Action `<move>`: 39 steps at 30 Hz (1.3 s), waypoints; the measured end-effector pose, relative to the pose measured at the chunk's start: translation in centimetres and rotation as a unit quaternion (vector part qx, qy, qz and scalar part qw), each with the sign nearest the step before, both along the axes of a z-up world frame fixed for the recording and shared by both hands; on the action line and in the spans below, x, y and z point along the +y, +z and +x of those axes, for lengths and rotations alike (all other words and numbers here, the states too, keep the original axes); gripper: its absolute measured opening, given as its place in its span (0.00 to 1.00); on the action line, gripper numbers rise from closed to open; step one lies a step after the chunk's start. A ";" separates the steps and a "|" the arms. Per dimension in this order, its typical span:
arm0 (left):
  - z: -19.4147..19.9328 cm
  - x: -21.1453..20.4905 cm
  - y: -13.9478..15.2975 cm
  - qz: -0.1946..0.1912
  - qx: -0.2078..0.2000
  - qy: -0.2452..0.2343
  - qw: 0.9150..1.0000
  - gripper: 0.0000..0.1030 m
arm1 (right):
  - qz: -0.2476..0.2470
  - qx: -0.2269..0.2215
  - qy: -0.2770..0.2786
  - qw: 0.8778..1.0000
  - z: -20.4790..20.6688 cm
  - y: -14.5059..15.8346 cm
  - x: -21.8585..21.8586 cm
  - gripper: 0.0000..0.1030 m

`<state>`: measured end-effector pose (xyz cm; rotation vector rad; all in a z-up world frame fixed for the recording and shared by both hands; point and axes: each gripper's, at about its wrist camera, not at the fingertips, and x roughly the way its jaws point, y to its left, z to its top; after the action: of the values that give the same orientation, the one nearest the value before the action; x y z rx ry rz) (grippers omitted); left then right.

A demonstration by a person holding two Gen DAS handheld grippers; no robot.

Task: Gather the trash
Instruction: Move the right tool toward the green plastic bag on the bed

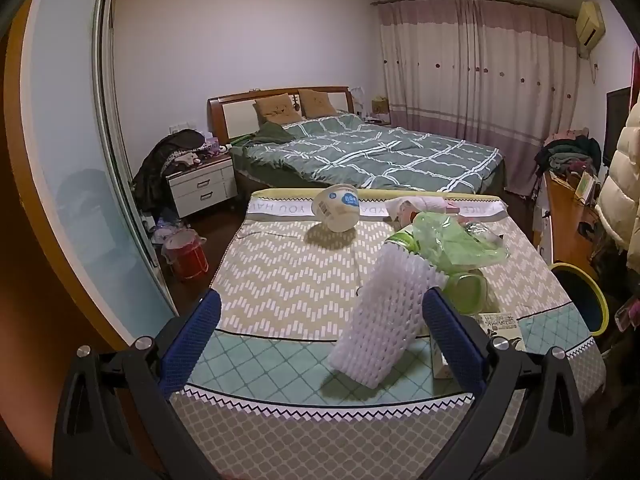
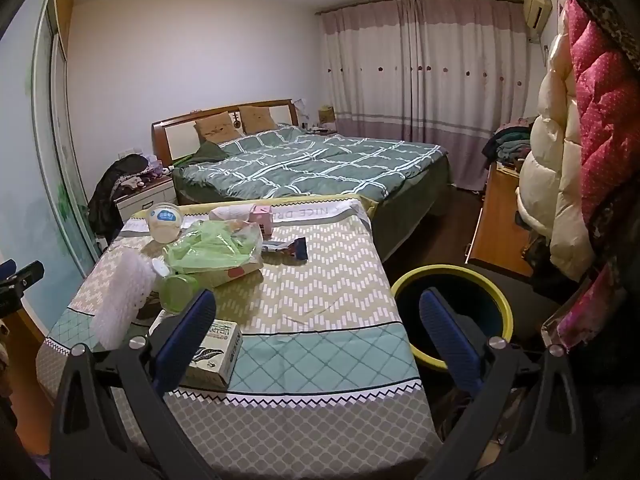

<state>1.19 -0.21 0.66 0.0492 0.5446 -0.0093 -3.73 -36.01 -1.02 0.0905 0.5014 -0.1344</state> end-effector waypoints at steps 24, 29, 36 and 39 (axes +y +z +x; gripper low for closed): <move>-0.2 1.5 0.5 -0.018 -0.012 0.008 1.000 0.96 | -0.015 -0.005 0.006 1.000 0.7 1.1 1.5 0.94; -0.2 1.8 0.4 -0.023 -0.011 0.005 1.000 0.96 | -0.021 -0.002 0.003 1.000 0.8 1.2 1.7 0.94; -0.3 1.9 0.3 -0.024 -0.011 0.004 1.000 0.96 | -0.023 0.001 0.008 1.000 1.1 1.3 2.0 0.94; -0.3 2.0 0.5 -0.026 -0.014 0.003 1.000 0.96 | -0.023 0.002 0.010 1.000 1.4 1.4 2.2 0.94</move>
<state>0.87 1.79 1.13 -0.0027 0.5169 -0.0178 -2.38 -33.85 0.38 0.0396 0.5022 -0.1276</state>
